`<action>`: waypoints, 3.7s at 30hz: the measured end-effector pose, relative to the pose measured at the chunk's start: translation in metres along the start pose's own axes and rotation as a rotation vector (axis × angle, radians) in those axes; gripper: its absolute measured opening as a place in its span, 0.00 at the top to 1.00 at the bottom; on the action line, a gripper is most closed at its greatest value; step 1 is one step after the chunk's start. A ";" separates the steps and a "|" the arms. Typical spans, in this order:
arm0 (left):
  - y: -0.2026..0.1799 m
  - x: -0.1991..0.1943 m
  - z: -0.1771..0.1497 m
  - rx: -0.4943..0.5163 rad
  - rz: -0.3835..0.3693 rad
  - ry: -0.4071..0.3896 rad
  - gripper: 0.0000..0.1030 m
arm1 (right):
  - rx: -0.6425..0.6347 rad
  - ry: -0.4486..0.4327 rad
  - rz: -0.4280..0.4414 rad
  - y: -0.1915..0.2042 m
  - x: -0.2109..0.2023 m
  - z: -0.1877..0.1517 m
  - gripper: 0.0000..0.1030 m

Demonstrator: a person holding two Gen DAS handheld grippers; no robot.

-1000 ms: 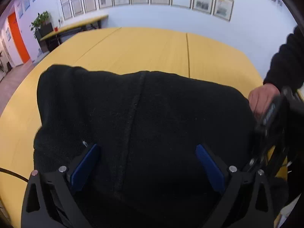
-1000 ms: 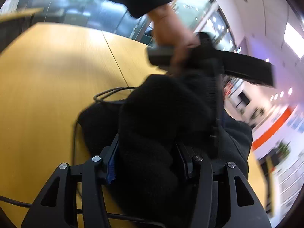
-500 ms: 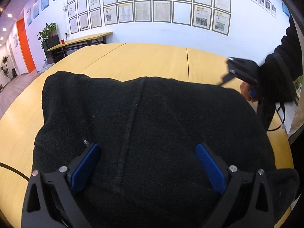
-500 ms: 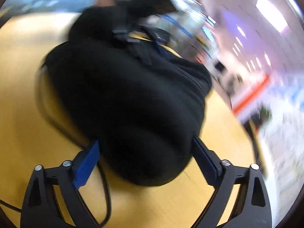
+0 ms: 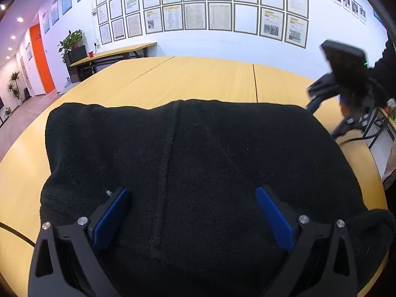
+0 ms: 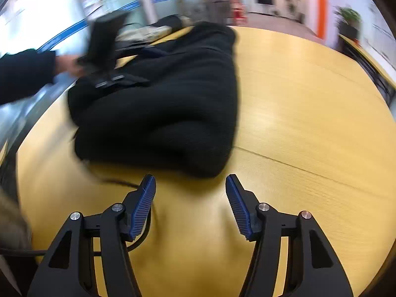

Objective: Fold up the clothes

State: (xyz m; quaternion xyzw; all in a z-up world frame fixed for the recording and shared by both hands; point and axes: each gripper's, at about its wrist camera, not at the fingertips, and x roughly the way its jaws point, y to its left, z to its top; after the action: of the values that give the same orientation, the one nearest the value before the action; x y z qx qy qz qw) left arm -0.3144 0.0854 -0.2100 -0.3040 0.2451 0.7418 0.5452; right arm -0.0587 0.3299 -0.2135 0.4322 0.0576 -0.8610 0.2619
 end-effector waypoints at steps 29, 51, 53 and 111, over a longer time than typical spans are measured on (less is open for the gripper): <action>0.016 0.019 0.004 0.000 -0.040 -0.042 0.00 | -0.131 -0.103 -0.276 0.003 0.095 0.069 0.44; 0.015 0.012 0.003 0.015 -0.025 -0.034 0.00 | -0.260 -0.071 -0.326 -0.037 0.203 0.135 0.46; 0.012 0.010 0.003 0.044 -0.042 -0.032 0.00 | -0.275 -0.053 -0.302 -0.032 0.200 0.133 0.55; -0.135 -0.263 -0.121 -1.370 0.027 0.064 0.00 | 0.297 0.229 0.461 -0.183 0.099 0.117 0.10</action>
State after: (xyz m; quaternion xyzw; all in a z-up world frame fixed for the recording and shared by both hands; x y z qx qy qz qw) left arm -0.1045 -0.1334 -0.1098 -0.5992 -0.2596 0.7268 0.2131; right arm -0.2817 0.4090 -0.2409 0.5620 -0.1393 -0.7234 0.3761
